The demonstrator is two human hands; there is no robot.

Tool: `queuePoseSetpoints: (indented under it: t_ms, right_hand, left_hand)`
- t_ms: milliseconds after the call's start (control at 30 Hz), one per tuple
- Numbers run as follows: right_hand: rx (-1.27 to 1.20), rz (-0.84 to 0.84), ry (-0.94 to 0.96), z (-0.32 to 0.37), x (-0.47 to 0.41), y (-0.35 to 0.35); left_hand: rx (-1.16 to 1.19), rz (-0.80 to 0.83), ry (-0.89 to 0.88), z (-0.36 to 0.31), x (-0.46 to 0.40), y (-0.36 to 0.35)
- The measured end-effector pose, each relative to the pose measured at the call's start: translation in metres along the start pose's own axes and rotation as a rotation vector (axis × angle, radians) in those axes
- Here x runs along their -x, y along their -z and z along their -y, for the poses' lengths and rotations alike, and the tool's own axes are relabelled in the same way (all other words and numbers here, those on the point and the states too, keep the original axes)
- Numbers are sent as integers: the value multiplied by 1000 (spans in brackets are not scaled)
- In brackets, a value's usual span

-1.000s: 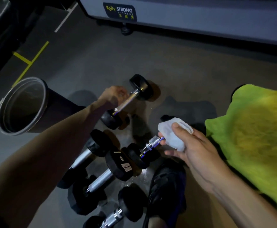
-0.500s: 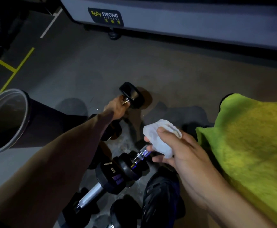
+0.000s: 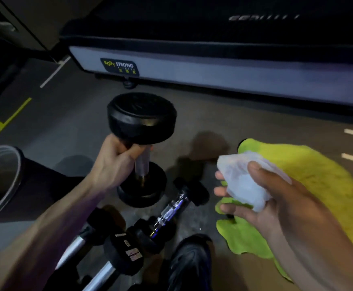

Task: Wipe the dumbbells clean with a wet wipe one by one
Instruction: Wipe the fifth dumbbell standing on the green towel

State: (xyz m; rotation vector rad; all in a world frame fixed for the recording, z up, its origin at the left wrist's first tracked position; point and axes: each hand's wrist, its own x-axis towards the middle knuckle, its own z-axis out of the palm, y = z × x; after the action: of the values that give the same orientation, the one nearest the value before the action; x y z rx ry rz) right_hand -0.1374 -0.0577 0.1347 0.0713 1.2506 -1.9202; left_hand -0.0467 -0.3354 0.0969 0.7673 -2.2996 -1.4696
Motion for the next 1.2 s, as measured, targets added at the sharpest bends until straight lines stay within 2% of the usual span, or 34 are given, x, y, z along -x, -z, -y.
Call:
queuePoseSetpoints:
  t_ms: [167, 300, 367, 467, 600, 833, 933, 1033, 1133, 1200]
  right_hand:
    - [84, -142, 211, 19, 40, 22]
    - [125, -307, 396, 31, 77, 50]
    - [185, -378, 473, 31, 91, 61]
    - [389, -460, 562, 26, 110, 74]
    - [495, -440, 591, 25, 127, 82]
    - [694, -331, 646, 14, 115, 81]
    - [898, -358, 672, -1, 100, 77]
    - [958, -373, 692, -6, 95, 79]
    - [1007, -371, 691, -6, 93, 80]
    - [1028, -376, 701, -7, 91, 79]
  left_hand:
    - [219, 52, -345, -120, 37, -32]
    - [352, 84, -491, -179, 61, -80]
    - [425, 92, -468, -193, 72, -108]
    - [521, 96, -314, -197, 79, -149]
    - [497, 123, -281, -198, 81, -173]
    - [473, 224, -178, -210, 76, -161]
    - [451, 259, -187, -209, 75, -154]
    - [381, 314, -230, -207, 72, -143]
    - [372, 165, -285, -209, 67, -127]
    - [217, 33, -476, -213, 67, -118]
